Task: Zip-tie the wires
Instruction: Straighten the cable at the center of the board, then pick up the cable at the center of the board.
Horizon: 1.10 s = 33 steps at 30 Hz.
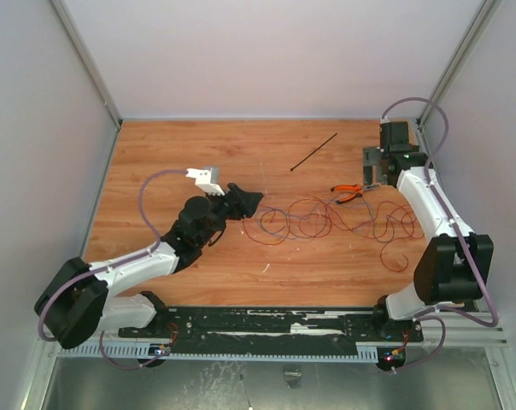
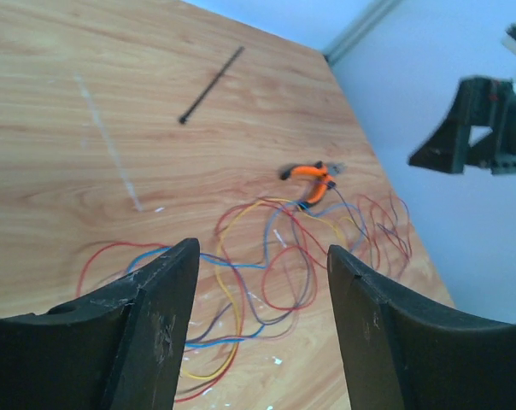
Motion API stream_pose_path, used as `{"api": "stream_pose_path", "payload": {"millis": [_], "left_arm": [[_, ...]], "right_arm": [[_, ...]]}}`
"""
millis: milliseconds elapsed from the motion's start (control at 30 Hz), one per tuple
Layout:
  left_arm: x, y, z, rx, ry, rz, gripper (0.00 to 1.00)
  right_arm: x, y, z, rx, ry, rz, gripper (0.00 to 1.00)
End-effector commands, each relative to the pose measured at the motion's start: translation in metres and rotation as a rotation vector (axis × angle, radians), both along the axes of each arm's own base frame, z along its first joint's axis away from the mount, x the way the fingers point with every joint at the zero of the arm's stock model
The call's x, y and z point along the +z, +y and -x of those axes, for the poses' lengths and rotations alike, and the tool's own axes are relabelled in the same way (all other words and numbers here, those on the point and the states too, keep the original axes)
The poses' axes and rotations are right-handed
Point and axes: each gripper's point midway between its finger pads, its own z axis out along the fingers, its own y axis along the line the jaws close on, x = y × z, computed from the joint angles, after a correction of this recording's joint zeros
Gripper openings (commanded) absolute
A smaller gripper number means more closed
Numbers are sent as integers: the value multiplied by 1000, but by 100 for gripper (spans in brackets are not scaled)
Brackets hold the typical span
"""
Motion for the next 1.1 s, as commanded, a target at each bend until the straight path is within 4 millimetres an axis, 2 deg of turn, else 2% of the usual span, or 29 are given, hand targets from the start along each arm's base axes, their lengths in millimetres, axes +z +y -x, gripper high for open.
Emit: {"api": "stream_pose_path", "payload": {"millis": [0,200,333,467,600,733,1067], "left_arm": [[6,-33,3,-169,-21,-32,66],[-1,-41,-1,-176,40,-1,64],[3,-43,4,-197,50,23,64],[0,-42,6,-206,66,27,64],[-4,-37,6,-195,74,33,64],[-8,-35,5,-189,85,34,64],[-13,-34,4,-189,101,36,64]], "right_arm": [[-6,73,-11,180,-56,-246,94],[-21,164,-13,434,-82,-421,83],[-43,193,-16,489,-49,-430,74],[-75,204,-16,503,31,-395,65],[-99,206,-13,500,82,-383,51],[-109,207,-11,504,107,-377,44],[-136,198,-5,488,168,-328,36]]}}
